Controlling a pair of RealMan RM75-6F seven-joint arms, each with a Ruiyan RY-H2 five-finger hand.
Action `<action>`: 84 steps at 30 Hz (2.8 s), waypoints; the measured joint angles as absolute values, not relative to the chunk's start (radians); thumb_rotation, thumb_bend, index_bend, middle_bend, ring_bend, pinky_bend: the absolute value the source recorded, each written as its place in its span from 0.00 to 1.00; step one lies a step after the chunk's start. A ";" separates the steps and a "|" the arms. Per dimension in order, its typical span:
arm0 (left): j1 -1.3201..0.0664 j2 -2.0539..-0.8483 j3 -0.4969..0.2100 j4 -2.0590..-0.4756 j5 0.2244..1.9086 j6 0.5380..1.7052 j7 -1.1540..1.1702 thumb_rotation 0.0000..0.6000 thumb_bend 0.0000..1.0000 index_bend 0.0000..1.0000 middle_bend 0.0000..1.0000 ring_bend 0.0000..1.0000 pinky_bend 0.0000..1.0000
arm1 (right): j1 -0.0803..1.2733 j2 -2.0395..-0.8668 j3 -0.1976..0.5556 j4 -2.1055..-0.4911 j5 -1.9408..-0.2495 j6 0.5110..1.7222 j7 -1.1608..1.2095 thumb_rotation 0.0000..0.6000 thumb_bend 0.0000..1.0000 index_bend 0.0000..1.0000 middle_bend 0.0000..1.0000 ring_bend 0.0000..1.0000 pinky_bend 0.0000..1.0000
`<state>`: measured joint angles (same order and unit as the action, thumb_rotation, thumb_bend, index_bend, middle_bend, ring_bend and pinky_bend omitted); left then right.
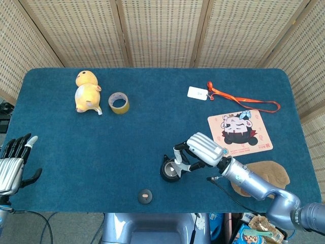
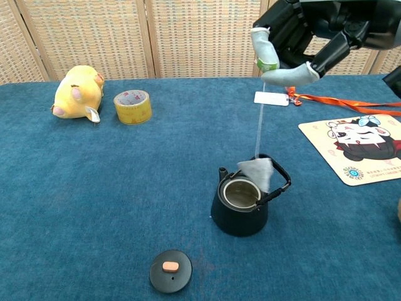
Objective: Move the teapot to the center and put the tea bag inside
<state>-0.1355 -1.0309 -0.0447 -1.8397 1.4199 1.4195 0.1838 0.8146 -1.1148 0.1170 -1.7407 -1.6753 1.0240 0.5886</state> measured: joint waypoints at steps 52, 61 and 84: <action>-0.128 -1.045 -0.032 -1.799 1.395 1.390 0.153 1.00 0.35 0.03 0.00 0.00 0.00 | 0.859 -1.238 0.050 -1.609 -1.630 0.927 0.599 1.00 0.55 0.72 0.80 0.84 0.93; -0.129 -1.040 -0.034 -1.813 1.397 1.393 0.164 1.00 0.35 0.03 0.00 0.00 0.00 | 0.855 -1.236 0.008 -1.598 -1.660 0.912 0.573 1.00 0.55 0.72 0.80 0.84 0.93; -0.124 -1.017 -0.036 -1.858 1.411 1.416 0.197 1.00 0.35 0.03 0.00 0.00 0.00 | 0.911 -1.158 -0.123 -1.580 -1.805 0.855 0.643 1.00 0.55 0.58 0.70 0.80 0.89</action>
<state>-0.1244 -1.0168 -0.0363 -1.8583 1.4108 1.4159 0.1968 0.9112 -1.1575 -0.1227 -1.5798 -1.8049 0.8552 0.6430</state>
